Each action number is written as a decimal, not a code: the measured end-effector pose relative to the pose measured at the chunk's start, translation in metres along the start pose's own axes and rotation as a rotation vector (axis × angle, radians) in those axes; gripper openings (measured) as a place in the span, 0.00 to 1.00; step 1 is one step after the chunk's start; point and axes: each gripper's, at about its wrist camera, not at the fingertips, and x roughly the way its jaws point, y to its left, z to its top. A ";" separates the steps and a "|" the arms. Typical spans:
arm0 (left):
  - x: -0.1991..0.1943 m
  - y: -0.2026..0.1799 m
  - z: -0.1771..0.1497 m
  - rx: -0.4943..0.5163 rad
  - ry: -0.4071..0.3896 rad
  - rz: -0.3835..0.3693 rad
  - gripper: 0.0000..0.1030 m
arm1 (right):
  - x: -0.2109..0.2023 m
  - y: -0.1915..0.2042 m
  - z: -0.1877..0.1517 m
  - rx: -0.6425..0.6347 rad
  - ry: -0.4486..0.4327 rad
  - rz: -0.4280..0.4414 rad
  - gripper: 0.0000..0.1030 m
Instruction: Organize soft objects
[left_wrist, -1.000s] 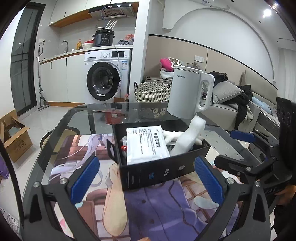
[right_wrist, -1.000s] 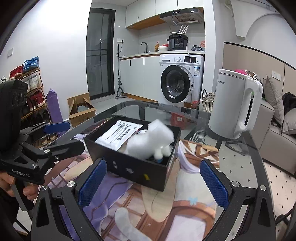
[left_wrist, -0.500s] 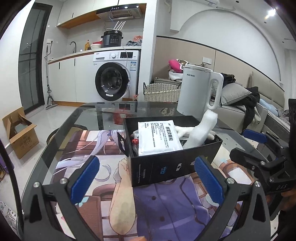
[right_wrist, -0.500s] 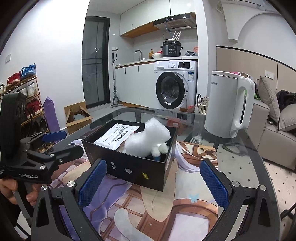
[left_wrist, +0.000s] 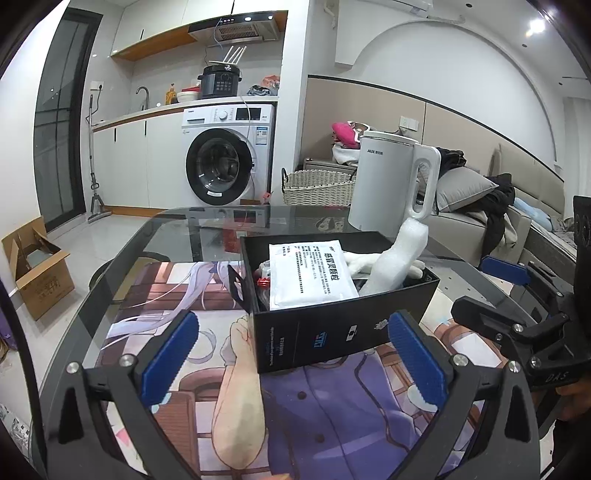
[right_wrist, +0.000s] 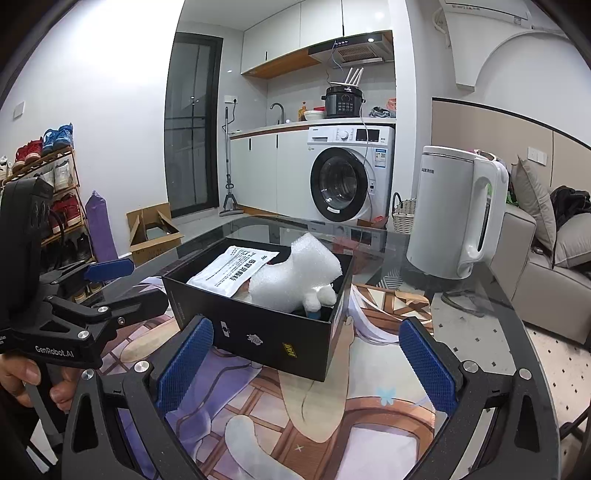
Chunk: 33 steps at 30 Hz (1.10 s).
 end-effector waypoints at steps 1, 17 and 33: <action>0.000 0.000 0.000 0.002 -0.001 0.004 1.00 | 0.000 0.001 0.000 -0.001 -0.002 -0.005 0.99; -0.001 -0.004 -0.001 0.021 0.000 0.002 1.00 | -0.004 0.002 -0.001 0.004 -0.023 -0.019 0.99; -0.001 -0.003 -0.001 0.023 0.001 0.003 1.00 | -0.004 0.001 -0.001 0.004 -0.022 -0.019 0.99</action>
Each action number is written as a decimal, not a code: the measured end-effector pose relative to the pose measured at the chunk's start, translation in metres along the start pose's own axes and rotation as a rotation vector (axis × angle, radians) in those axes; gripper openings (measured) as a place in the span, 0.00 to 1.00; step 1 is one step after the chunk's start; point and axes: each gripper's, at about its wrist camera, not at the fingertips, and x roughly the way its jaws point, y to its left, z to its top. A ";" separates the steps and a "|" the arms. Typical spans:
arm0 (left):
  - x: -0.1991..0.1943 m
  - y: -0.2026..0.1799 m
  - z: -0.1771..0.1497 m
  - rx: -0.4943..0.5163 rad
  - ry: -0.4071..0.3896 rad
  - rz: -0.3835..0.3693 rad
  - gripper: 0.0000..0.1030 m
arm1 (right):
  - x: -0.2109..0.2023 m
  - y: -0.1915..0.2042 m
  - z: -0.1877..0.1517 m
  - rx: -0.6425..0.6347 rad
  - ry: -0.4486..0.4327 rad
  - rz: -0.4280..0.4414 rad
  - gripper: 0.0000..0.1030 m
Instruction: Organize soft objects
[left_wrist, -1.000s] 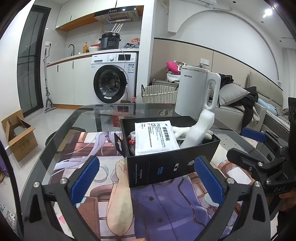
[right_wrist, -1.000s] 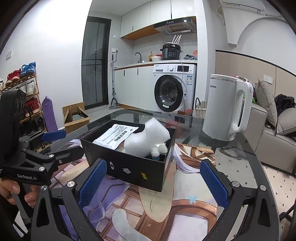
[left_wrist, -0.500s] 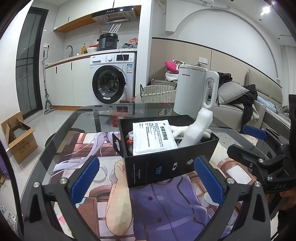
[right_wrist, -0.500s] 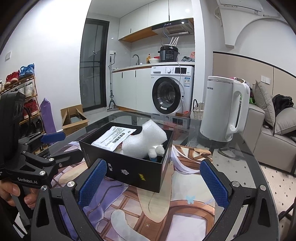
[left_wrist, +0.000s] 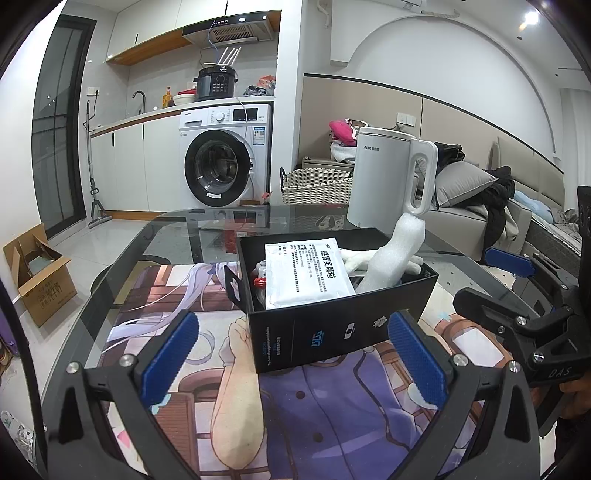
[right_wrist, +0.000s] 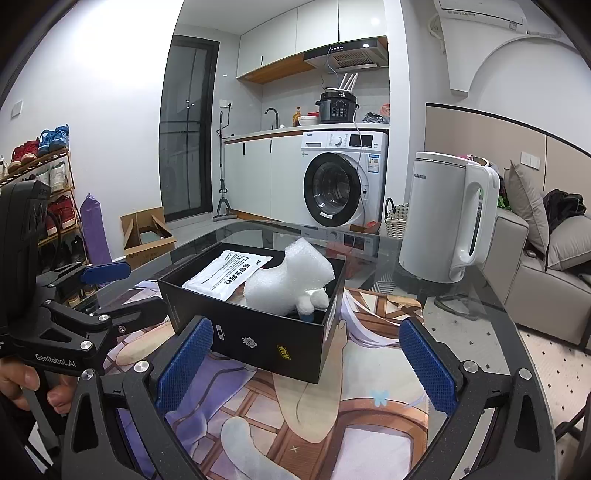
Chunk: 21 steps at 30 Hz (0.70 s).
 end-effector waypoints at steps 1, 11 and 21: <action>0.000 -0.001 0.000 -0.001 0.000 -0.001 1.00 | 0.000 0.000 0.000 0.000 0.001 0.000 0.99; 0.000 0.000 0.000 -0.001 0.001 0.002 1.00 | 0.000 0.001 0.000 0.000 0.000 0.000 0.99; 0.001 0.002 0.000 0.000 0.002 0.000 1.00 | 0.000 0.001 0.000 -0.002 0.001 0.000 0.99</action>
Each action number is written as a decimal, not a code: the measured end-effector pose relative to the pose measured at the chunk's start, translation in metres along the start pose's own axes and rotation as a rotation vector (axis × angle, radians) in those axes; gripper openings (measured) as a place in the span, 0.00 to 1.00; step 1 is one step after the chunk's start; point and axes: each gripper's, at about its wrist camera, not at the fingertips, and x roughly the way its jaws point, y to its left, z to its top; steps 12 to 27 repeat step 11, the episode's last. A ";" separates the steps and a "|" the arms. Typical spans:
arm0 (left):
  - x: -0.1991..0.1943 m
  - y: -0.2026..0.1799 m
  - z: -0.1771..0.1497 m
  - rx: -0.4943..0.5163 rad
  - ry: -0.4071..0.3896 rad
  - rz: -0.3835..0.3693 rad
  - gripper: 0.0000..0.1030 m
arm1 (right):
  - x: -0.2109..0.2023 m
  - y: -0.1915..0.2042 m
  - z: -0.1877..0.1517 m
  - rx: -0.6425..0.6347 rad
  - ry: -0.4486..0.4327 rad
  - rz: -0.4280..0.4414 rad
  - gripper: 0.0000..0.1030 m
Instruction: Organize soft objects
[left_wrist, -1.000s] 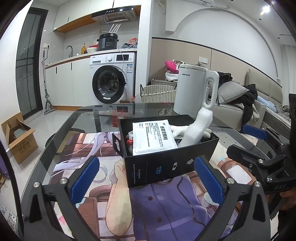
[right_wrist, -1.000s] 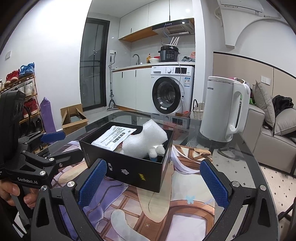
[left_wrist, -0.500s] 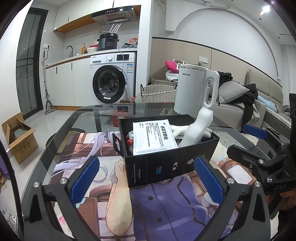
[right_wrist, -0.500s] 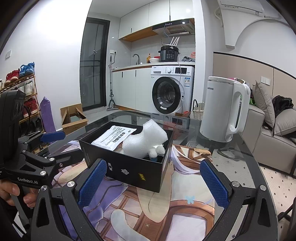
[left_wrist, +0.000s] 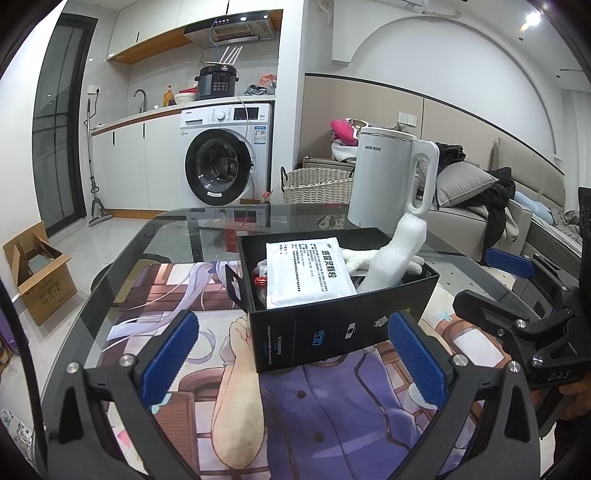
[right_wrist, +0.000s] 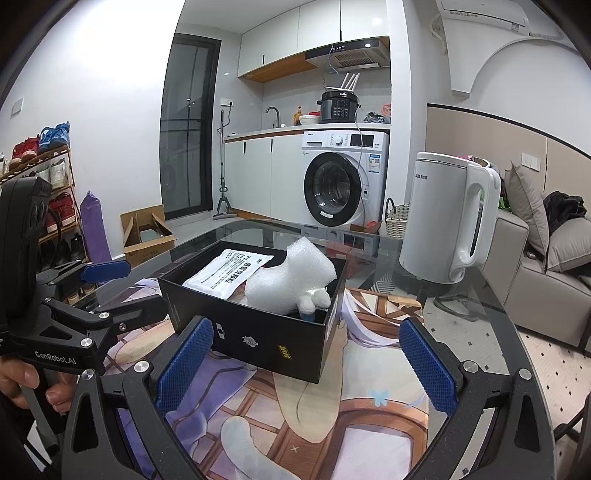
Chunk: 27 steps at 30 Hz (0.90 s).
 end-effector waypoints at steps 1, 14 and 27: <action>0.000 -0.001 0.000 0.001 -0.001 0.001 1.00 | 0.000 -0.001 0.000 -0.001 0.000 0.001 0.99; 0.000 -0.001 -0.001 0.004 -0.001 -0.001 1.00 | 0.001 -0.002 -0.001 -0.005 0.001 0.001 0.99; 0.000 -0.001 -0.001 0.004 -0.001 -0.001 1.00 | 0.001 -0.002 -0.001 -0.005 0.001 0.001 0.99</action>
